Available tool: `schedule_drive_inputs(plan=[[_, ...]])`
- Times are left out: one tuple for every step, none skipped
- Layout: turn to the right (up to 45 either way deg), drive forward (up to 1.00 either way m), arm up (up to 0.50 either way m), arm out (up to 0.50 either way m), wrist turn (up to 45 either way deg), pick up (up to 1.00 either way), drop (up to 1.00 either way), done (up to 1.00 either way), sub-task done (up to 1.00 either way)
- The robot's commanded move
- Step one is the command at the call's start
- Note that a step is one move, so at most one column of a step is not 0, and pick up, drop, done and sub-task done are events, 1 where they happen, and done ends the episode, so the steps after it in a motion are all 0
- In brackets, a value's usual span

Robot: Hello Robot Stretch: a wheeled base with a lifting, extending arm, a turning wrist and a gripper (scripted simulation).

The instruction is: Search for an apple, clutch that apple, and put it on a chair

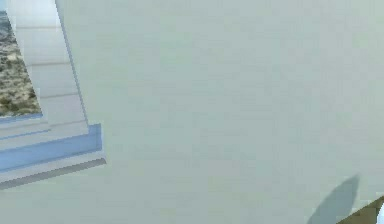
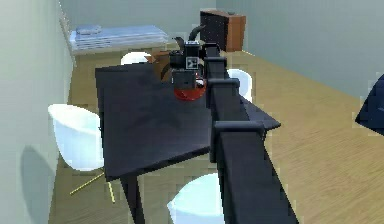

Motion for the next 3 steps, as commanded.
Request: schedule_drive_inputs(plan=[[0.0,0.0,0.0,0.0,30.0,0.0,0.0,0.0,0.0],[0.0,0.0,-0.32,0.0,0.0,0.0,0.0,0.0,0.0],[0.0,0.0,-0.32,0.0,0.0,0.0,0.0,0.0,0.0]])
